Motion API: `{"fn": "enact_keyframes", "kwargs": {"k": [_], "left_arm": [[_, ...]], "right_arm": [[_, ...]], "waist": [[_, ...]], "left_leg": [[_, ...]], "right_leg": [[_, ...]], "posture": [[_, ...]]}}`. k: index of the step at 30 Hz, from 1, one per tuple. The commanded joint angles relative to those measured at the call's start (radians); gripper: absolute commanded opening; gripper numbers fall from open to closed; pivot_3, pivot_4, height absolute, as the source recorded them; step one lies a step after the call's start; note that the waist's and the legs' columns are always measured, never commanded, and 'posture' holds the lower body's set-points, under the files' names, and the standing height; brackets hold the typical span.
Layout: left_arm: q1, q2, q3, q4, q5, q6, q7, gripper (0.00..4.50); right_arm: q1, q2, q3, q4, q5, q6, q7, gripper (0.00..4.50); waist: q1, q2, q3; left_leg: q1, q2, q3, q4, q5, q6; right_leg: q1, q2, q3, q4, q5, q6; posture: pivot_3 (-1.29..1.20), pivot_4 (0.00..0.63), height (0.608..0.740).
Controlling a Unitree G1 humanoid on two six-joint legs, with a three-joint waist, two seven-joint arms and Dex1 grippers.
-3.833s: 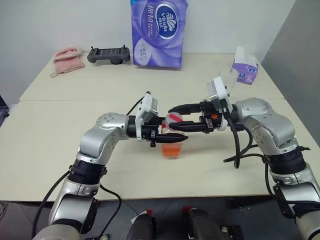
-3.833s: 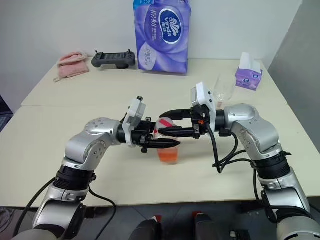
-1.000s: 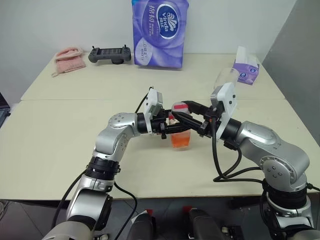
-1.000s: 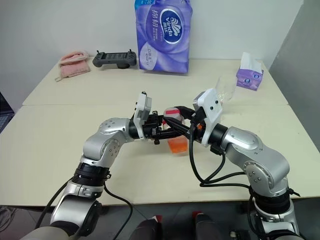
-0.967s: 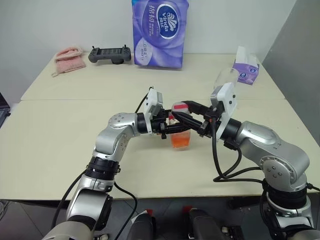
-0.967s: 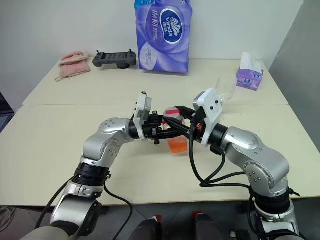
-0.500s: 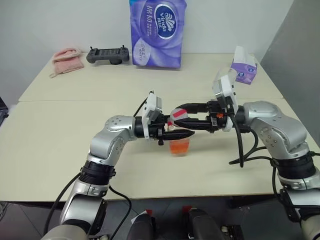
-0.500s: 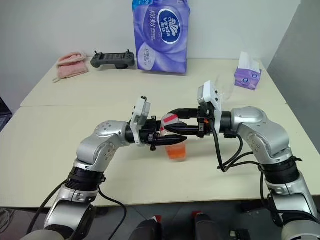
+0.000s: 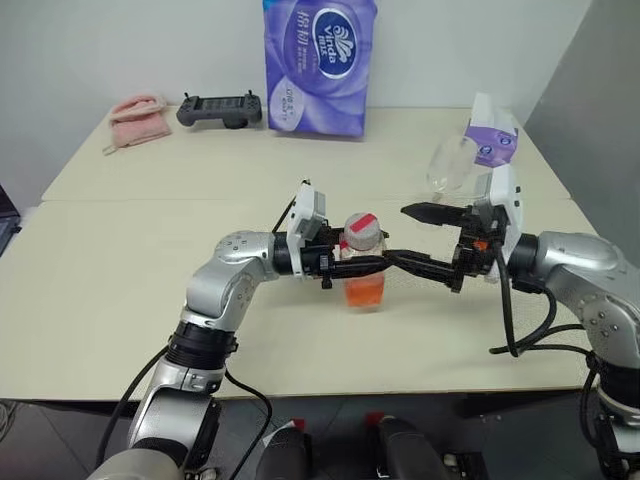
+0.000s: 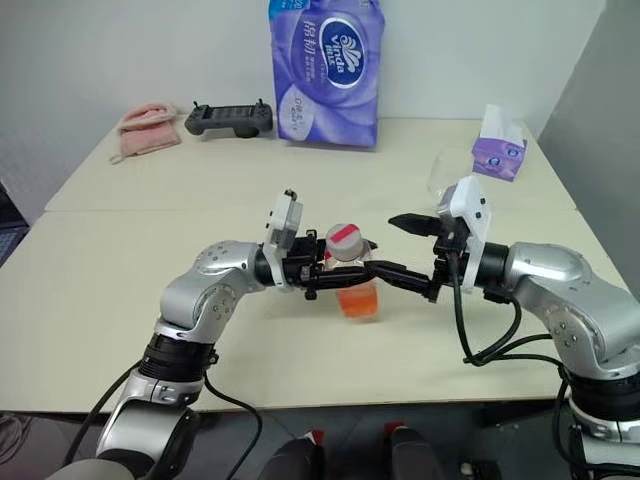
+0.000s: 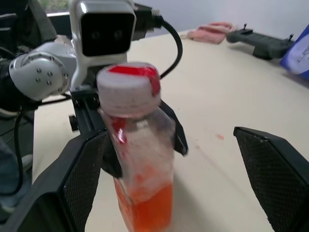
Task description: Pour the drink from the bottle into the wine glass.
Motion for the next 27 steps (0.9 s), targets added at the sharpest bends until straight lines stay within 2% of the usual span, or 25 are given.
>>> {"fn": "enact_keyframes", "kwargs": {"k": [1, 7, 8, 10, 15, 16, 22, 24, 27], "left_arm": [[-0.031, -0.009, 0.014, -0.005, -0.003, -0.035, 0.012, 2.18], [-0.035, -0.011, 0.009, -0.001, 0.0, -0.044, 0.017, 2.18], [-0.036, -0.011, 0.009, 0.001, 0.0, -0.046, 0.017, 2.18], [-0.038, -0.01, 0.009, 0.003, 0.002, -0.047, 0.017, 2.18], [-0.042, -0.01, 0.011, 0.009, 0.006, -0.05, 0.021, 2.18], [-0.042, -0.009, 0.012, 0.009, 0.006, -0.05, 0.021, 2.18], [-0.037, -0.005, 0.013, 0.001, 0.002, -0.044, 0.017, 2.18], [-0.036, -0.001, 0.008, -0.007, -0.006, -0.036, 0.005, 2.18], [-0.034, 0.007, -0.006, -0.032, -0.029, -0.006, -0.025, 2.18]], "right_arm": [[-0.026, 0.087, 0.017, -0.082, 0.014, 0.022, -0.143, 4.46], [-0.03, 0.149, 0.053, -0.105, 0.001, 0.038, -0.219, 4.46], [-0.03, 0.151, 0.055, -0.105, 0.002, 0.038, -0.223, 4.3], [-0.031, 0.155, 0.056, -0.102, 0.007, 0.038, -0.228, 3.86], [-0.046, 0.155, 0.061, -0.083, 0.003, 0.031, -0.226, 2.05], [-0.049, 0.155, 0.06, -0.08, 0.004, 0.031, -0.227, 1.86], [-0.068, 0.138, 0.037, -0.04, 0.025, 0.024, -0.185, 1.86], [-0.092, 0.096, 0.038, 0.002, 0.03, 0.002, -0.097, 1.86], [-0.157, -0.001, 0.082, 0.129, 0.005, -0.061, 0.124, 1.86]], "waist": [[-0.001, 0.0, 0.0], [0.0, 0.0, 0.0], [0.0, 0.0, 0.0], [0.0, 0.0, 0.0], [0.0, 0.0, 0.0], [0.0, 0.0, 0.0], [0.0, 0.0, 0.0], [0.0, 0.0, 0.0], [0.0, 0.0, 0.0]], "left_leg": [[0.0, 0.001, 0.0, 0.0, 0.0, 0.0], [0.0, -0.001, 0.001, 0.0, 0.0, 0.0], [0.0, -0.001, 0.001, 0.0, 0.0, 0.0], [0.0, -0.001, 0.001, 0.0, 0.0, 0.0], [0.0, -0.001, 0.0, 0.0, 0.0, 0.0], [0.0, -0.001, 0.0, 0.0, 0.0, 0.0], [0.0, -0.001, 0.001, 0.0, 0.0, 0.0], [0.0, -0.001, 0.001, 0.0, 0.0, 0.0], [0.0, -0.002, 0.001, 0.0, 0.0, 0.0]], "right_leg": [[0.0, 0.001, 0.0, 0.0, 0.0, 0.0], [0.0, 0.001, 0.0, 0.0, 0.0, 0.0], [0.0, 0.001, 0.001, -0.001, 0.0, 0.0], [0.0, 0.001, 0.001, -0.001, 0.0, 0.0], [0.0, 0.001, 0.0, -0.001, 0.0, 0.0], [0.0, 0.001, 0.0, -0.001, 0.0, 0.0], [0.0, 0.001, 0.0, -0.001, 0.0, 0.0], [0.0, 0.001, 0.0, -0.001, 0.0, 0.0], [0.0, 0.002, 0.0, -0.001, 0.0, 0.0]], "posture": [[0.0, 0.15, 0.74], [0.0, 0.15, 0.74], [0.0, 0.15, 0.74], [0.0, 0.15, 0.74], [0.0, 0.15, 0.74], [0.0, 0.15, 0.74], [0.0, 0.15, 0.74], [0.0, 0.15, 0.74], [0.0, 0.15, 0.74]]}}
